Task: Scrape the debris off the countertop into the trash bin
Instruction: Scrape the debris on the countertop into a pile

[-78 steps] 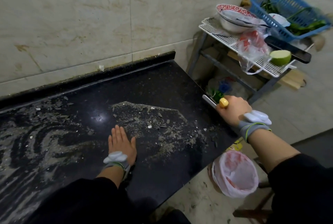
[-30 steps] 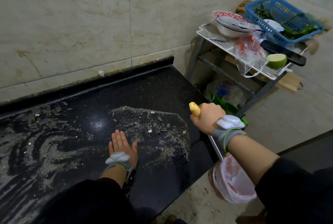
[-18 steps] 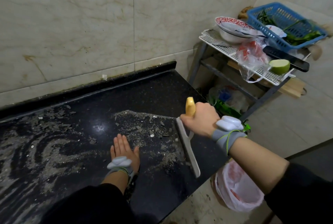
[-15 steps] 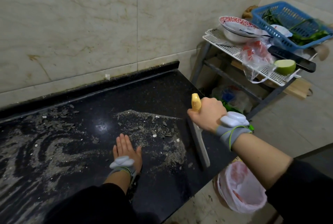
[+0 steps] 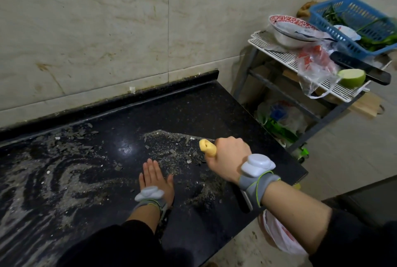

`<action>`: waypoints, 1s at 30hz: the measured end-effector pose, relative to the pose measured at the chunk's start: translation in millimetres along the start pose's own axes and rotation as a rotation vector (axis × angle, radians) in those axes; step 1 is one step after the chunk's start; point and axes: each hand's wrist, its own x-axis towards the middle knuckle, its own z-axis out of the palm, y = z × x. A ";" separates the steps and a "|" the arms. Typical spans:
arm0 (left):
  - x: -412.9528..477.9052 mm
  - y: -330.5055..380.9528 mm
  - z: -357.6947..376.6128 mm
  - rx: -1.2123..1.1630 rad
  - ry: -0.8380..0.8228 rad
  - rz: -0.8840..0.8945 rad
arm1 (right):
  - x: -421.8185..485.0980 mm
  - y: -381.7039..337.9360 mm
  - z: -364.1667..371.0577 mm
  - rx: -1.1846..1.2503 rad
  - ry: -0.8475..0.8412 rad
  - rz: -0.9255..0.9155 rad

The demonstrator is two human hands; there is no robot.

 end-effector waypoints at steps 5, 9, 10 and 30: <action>3.3 -1.0 4.2 0.044 -0.018 0.012 | -3.4 -10.8 -5.0 0.126 0.015 0.029; -1.1 -1.9 4.1 0.057 -0.006 0.022 | 7.6 1.5 -20.6 0.208 0.065 0.147; 0.3 -2.3 4.5 0.062 -0.008 0.018 | 12.1 7.2 -24.1 0.199 0.078 0.166; 0.8 -0.9 -5.0 0.154 -0.120 0.015 | 32.7 7.6 -9.4 0.105 -0.068 -0.131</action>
